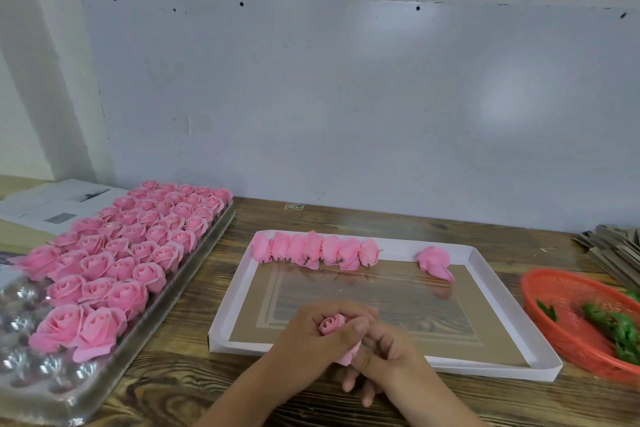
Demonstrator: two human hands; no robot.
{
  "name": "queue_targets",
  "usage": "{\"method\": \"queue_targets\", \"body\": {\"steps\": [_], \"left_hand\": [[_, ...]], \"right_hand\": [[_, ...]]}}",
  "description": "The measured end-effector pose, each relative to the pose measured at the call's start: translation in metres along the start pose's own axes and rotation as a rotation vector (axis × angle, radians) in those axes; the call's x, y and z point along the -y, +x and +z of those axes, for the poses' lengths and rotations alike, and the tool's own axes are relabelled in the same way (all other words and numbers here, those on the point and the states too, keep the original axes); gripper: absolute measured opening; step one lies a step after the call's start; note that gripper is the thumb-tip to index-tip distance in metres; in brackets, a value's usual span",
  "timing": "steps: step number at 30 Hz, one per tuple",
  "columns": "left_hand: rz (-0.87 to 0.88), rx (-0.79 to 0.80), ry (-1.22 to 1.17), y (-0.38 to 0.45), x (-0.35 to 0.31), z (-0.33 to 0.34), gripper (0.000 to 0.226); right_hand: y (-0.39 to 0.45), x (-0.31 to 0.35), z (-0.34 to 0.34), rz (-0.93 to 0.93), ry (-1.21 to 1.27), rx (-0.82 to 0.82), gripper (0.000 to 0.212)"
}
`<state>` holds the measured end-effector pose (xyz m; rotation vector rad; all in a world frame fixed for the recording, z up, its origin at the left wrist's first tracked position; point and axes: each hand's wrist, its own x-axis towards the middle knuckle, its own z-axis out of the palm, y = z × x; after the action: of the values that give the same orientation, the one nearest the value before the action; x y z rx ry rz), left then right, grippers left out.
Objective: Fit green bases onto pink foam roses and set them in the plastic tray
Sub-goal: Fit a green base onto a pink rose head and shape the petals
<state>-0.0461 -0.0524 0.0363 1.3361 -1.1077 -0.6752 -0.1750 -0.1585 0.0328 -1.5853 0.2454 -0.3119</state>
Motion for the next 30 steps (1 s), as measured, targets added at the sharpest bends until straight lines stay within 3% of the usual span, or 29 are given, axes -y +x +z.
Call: {"method": "queue_targets", "body": {"steps": [5, 8, 12, 18, 24, 30], "left_hand": [[0.019, 0.156, -0.032, -0.001, -0.007, 0.002, 0.056], [-0.043, 0.09, -0.066, 0.0, -0.003, 0.003, 0.067], [-0.078, 0.015, 0.006, 0.002, 0.003, 0.0, 0.042], [-0.03, -0.052, 0.073, 0.0, 0.0, -0.001, 0.044], [-0.001, -0.278, 0.081, -0.004, -0.01, -0.013, 0.025], [-0.034, -0.409, 0.31, -0.049, -0.028, -0.056, 0.038]], "right_hand": [[0.003, -0.001, -0.002, -0.032, 0.263, -0.004, 0.043], [0.003, -0.003, -0.006, -0.065, 0.411, -0.041, 0.04], [0.003, -0.005, -0.006, -0.056, 0.358, -0.08, 0.055], [0.003, -0.003, -0.006, -0.046, 0.307, -0.126, 0.067], [0.001, -0.002, -0.007, 0.017, 0.392, -0.1, 0.05], [0.004, -0.006, -0.008, 0.046, 0.424, -0.141, 0.053]]}}
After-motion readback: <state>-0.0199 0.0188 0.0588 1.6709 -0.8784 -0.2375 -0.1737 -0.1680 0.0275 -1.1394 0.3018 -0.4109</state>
